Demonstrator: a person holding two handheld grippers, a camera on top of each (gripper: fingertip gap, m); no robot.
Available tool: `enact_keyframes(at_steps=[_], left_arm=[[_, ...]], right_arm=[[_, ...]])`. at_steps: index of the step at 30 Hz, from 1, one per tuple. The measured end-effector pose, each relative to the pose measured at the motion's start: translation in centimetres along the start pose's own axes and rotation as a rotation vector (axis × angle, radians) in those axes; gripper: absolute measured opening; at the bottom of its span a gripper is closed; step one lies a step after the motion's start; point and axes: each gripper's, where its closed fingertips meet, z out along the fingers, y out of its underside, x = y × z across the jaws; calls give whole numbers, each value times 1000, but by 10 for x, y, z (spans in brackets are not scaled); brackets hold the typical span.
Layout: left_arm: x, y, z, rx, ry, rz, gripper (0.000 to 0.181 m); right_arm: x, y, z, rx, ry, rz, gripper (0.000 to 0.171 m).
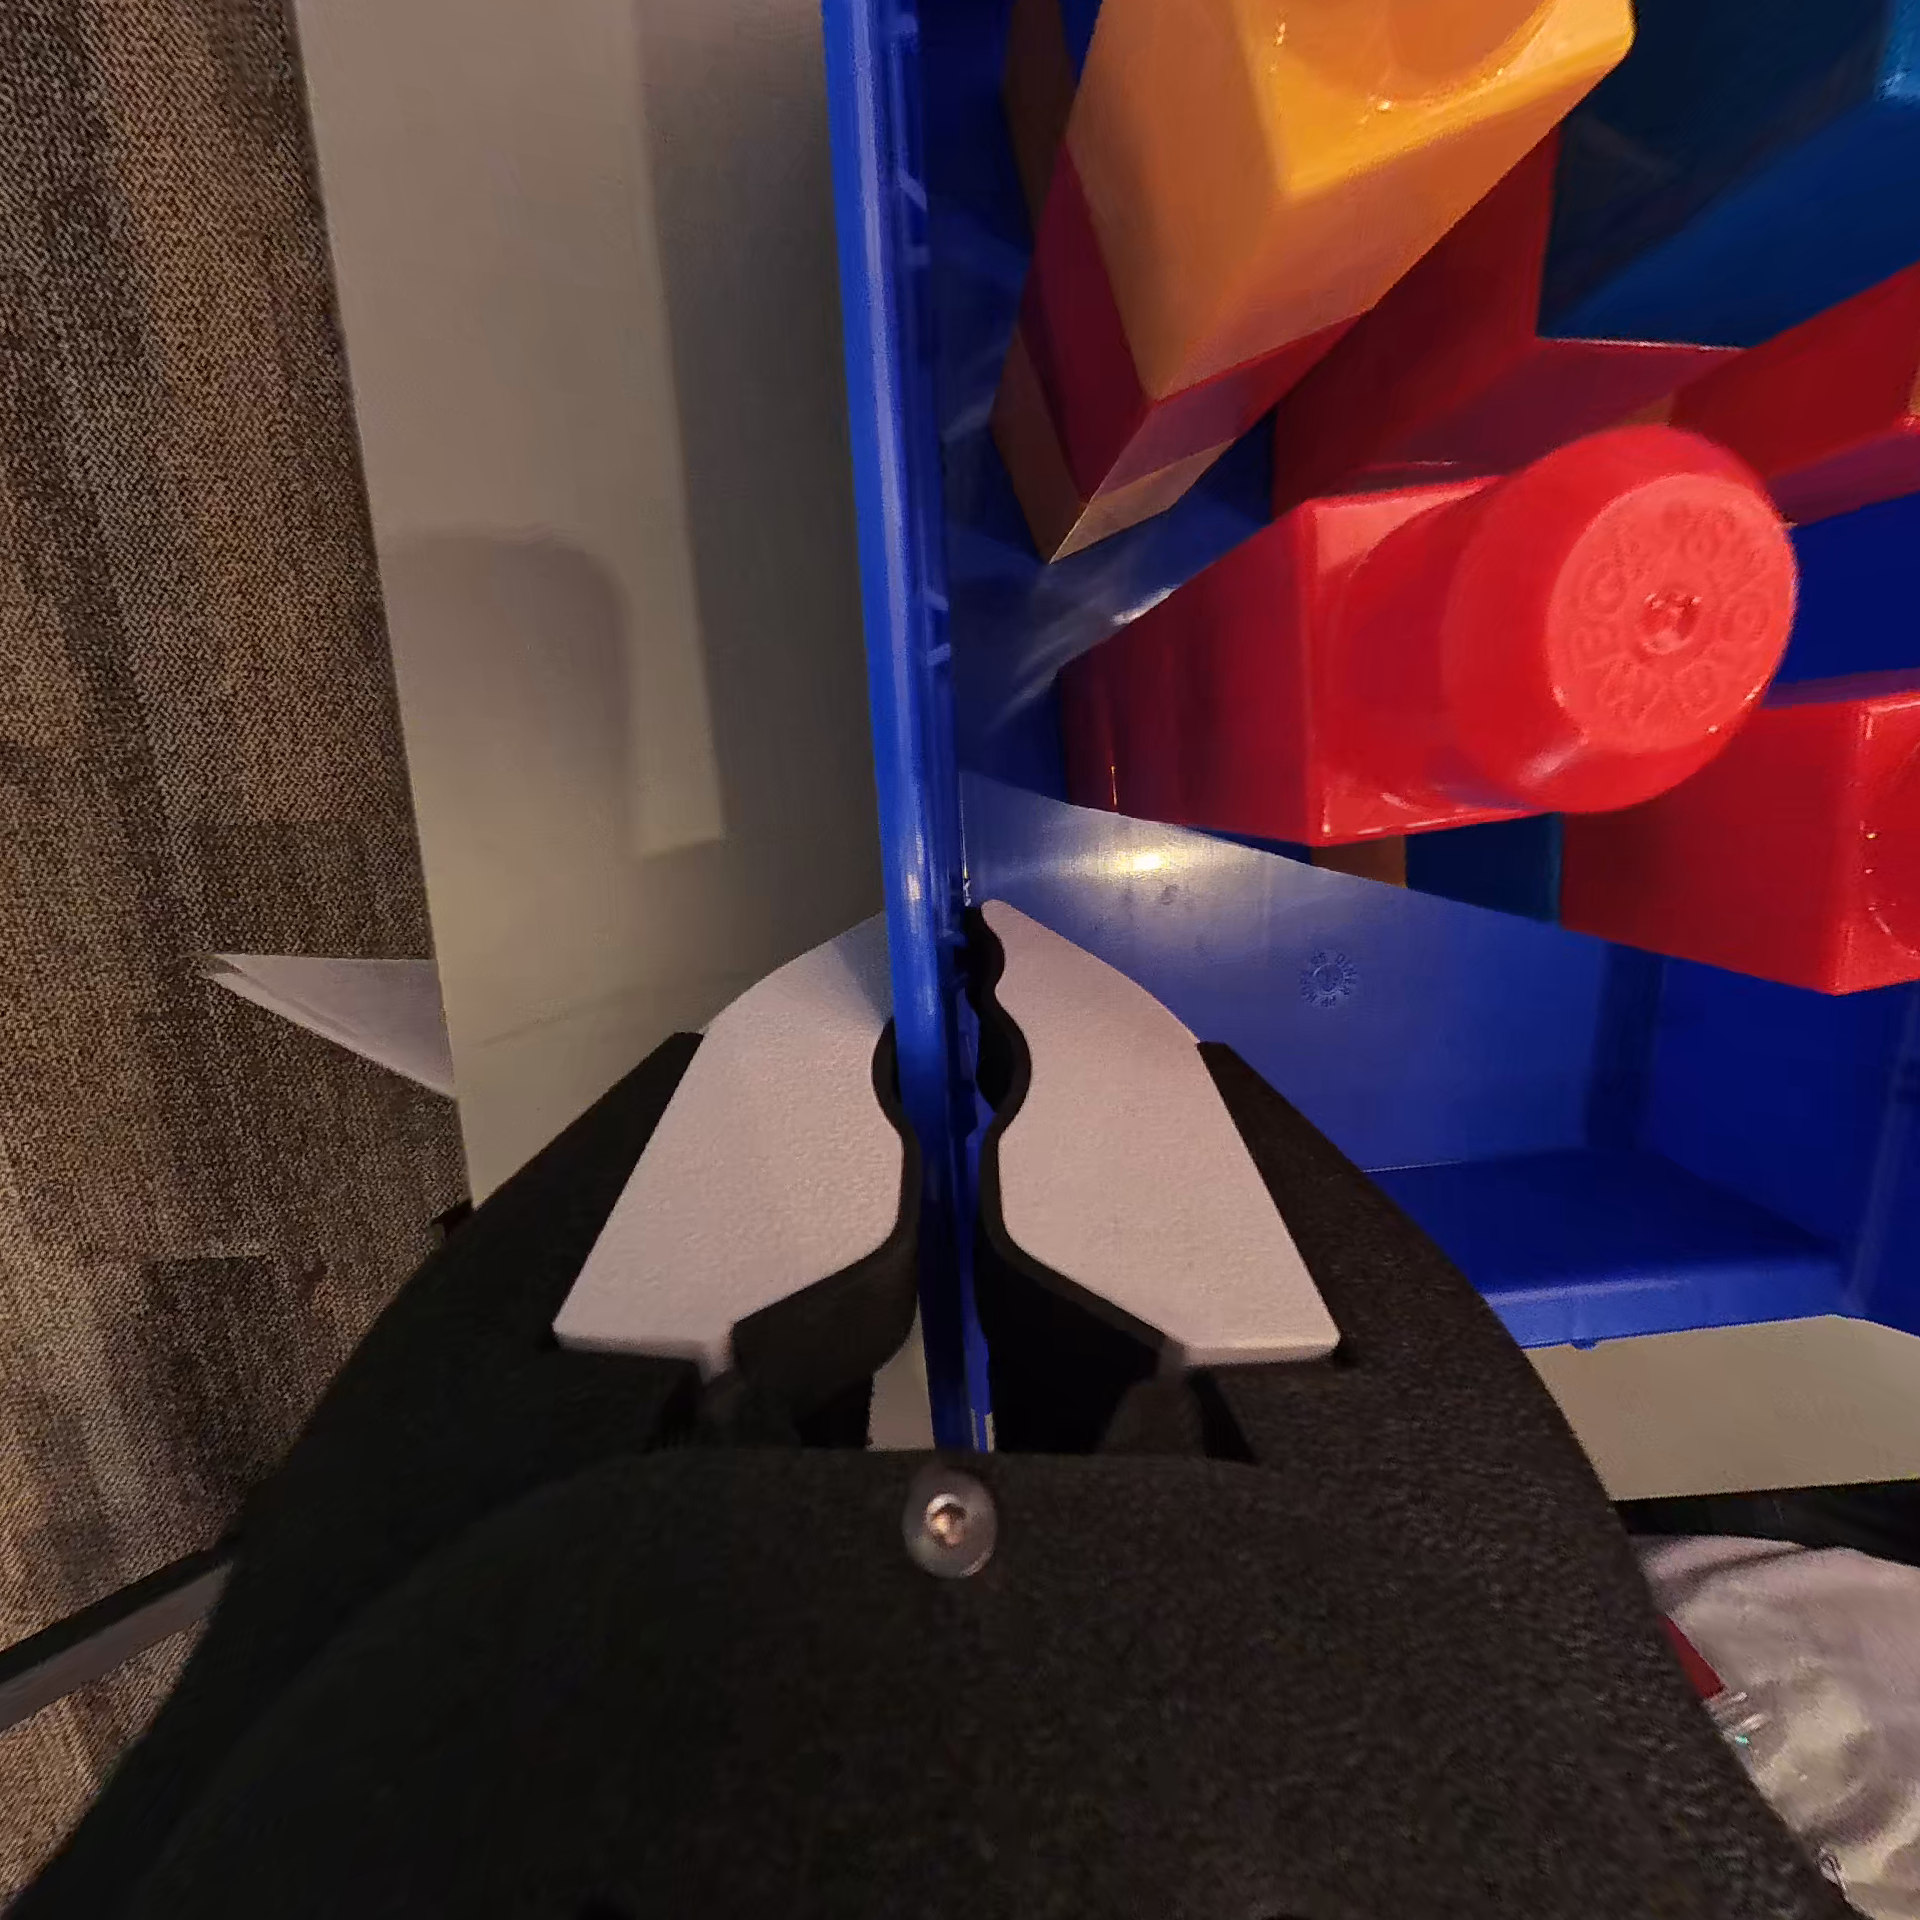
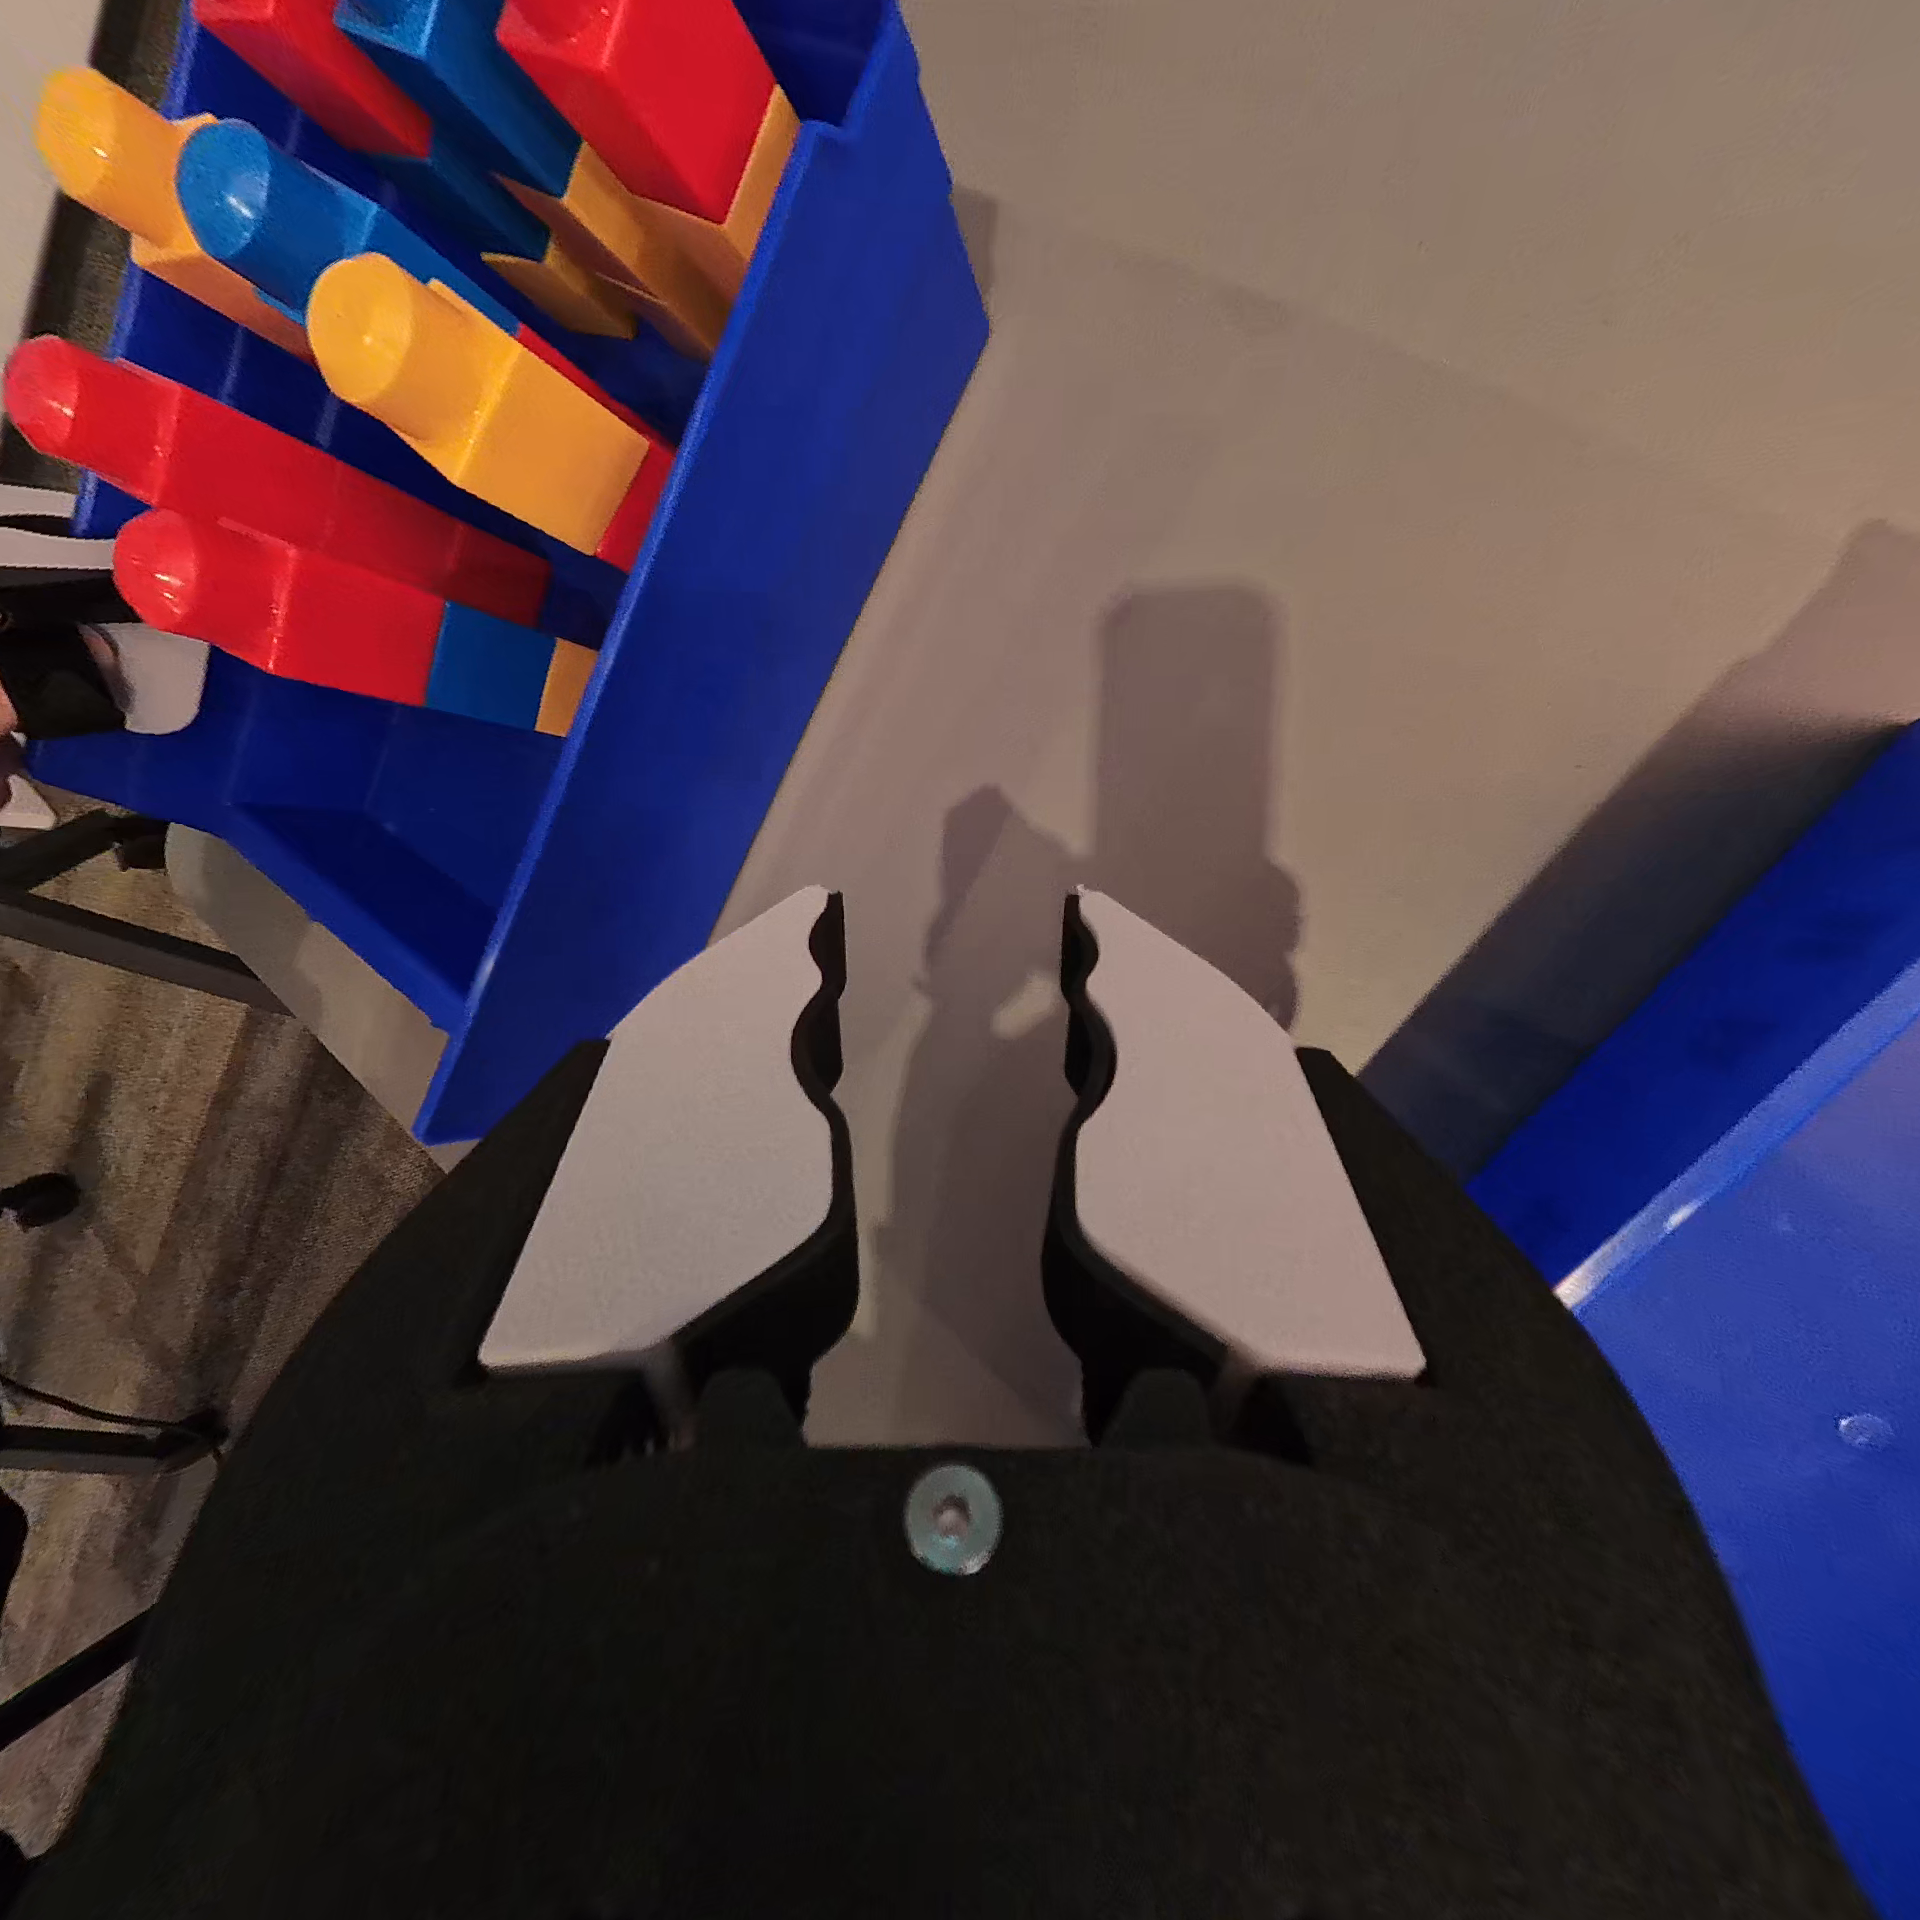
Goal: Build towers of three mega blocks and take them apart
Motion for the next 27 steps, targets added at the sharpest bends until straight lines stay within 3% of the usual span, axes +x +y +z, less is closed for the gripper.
enact_keyframes(at_steps=[27], left_arm=[[-47, 1, -4, 3, -9, -9, 4]], right_arm=[[30, 12, -9, -22, 58, 26, 42]])
